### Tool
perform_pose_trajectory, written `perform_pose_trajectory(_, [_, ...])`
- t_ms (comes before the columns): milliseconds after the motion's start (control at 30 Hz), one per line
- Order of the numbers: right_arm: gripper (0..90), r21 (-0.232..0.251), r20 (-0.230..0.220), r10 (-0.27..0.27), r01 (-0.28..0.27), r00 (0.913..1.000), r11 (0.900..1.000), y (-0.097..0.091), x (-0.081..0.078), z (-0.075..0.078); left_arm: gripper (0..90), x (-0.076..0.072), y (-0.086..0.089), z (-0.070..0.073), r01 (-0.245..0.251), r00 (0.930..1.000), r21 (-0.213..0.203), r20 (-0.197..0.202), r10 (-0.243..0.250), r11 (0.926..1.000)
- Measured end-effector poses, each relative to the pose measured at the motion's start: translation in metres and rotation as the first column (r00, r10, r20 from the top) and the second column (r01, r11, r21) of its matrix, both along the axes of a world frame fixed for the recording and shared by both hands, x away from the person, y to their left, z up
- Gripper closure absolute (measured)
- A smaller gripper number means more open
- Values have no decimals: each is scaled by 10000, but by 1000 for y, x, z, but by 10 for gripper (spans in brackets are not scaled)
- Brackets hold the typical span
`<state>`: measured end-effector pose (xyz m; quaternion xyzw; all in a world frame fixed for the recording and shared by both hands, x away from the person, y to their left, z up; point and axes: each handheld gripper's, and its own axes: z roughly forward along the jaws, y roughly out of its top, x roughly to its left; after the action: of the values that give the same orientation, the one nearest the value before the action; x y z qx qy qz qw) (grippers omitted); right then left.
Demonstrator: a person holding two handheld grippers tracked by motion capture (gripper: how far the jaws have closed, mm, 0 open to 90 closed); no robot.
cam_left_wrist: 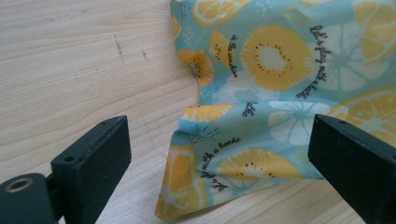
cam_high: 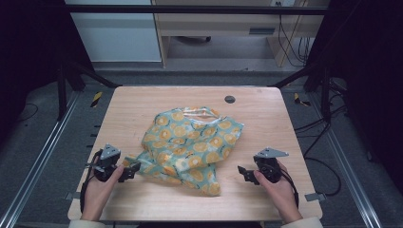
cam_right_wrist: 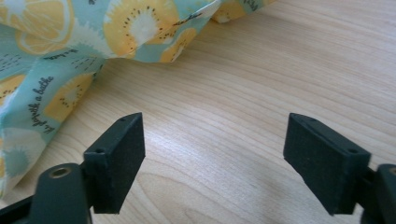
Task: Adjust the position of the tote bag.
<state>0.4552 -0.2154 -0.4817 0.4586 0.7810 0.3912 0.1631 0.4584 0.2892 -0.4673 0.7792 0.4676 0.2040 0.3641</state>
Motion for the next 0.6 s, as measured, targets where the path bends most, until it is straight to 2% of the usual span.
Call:
perform_pose_trajectory(133, [207,-23,-16,39,-39,10000,10000,2,0,0,62,-1,-1,-1,105,9999,50,-37,-105,9999])
perform_pose_trajectory(200, [170,63,-128,-2,3,9999,10000,3,0,0,63,-1,-2,-1,149,9999,122,-3,-149,9998])
perform_pose_trajectory(333, [152,243,-207,-57,62,9998,9997,4,4,2,62,-2,-2,-2,183,9998,299,24,-184,9994])
perform_pose_trajectory(467, [155,488,-209,-115,125,9997,9987,9,9,11,61,-3,-3,-3,178,9997,378,150,-183,9991])
perform_pose_trajectory(600, [180,474,-117,-75,81,9999,9988,12,15,20,61,-4,-4,-4,174,9998,417,120,-179,9990])
